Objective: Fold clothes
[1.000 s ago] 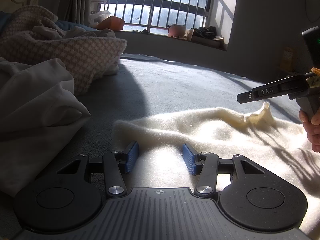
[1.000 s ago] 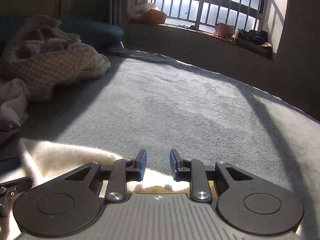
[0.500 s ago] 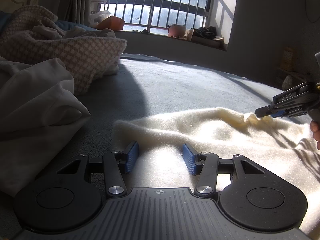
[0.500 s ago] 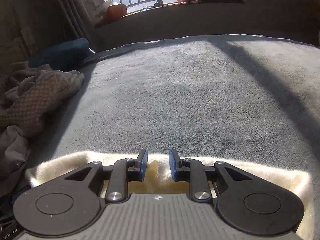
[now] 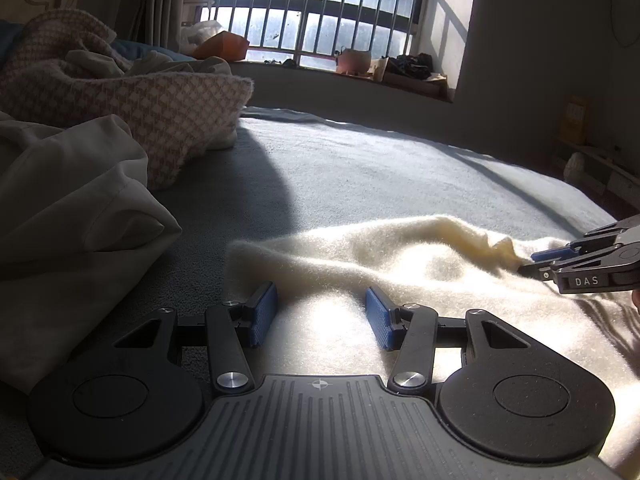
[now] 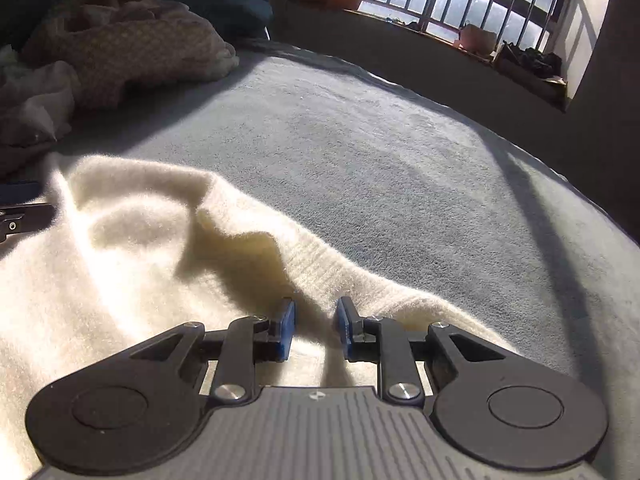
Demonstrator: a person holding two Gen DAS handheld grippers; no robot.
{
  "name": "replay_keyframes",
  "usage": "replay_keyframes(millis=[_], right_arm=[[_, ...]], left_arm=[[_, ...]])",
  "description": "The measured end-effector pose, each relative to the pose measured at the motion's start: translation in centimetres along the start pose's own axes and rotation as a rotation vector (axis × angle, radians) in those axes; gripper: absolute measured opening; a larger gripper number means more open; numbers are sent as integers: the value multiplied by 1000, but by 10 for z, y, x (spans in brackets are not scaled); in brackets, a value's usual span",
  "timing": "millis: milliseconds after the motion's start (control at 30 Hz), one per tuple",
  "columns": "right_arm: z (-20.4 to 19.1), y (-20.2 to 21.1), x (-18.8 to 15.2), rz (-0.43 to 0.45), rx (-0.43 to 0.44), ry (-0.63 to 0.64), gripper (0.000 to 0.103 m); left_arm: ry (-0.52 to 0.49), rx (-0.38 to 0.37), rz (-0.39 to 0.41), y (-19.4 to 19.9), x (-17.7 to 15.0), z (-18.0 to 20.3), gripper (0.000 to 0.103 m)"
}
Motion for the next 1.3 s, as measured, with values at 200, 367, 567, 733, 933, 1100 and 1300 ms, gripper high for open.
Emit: replay_keyframes(millis=[200,367,567,733,933,1100,1300], right_arm=[[20,21,12,48,97,-229,25],[34,42,34,162,144,-363,25],[18,11,50,128,156,-427,25],[-33,-33,42,5,161,-308,25],[-40,-26,53,28,152,-266,25],[21,33,64,149,190,-495,25],[79,120,45,146,182,-657,25]], left_arm=[[1,-1,1,0,0,0,49],[0,0,1,0,-1,-1,50],[-4,2,1,1,-1,0,50],[-7,4,0,2,-1,1,50],[-6,4,1,2,0,2,50],[-5,4,2,2,0,1,50],[-11,9,-5,4,2,3,51]])
Point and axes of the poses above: each gripper's, at about its wrist camera, not at the fingertips, and y roughly against the way its jaws point, z to its right, x to its top, the point moved 5 cm from there along -y, roughly the way its jaws point, and after that the axes turned 6 degrees about z, right-handed, at the moved point
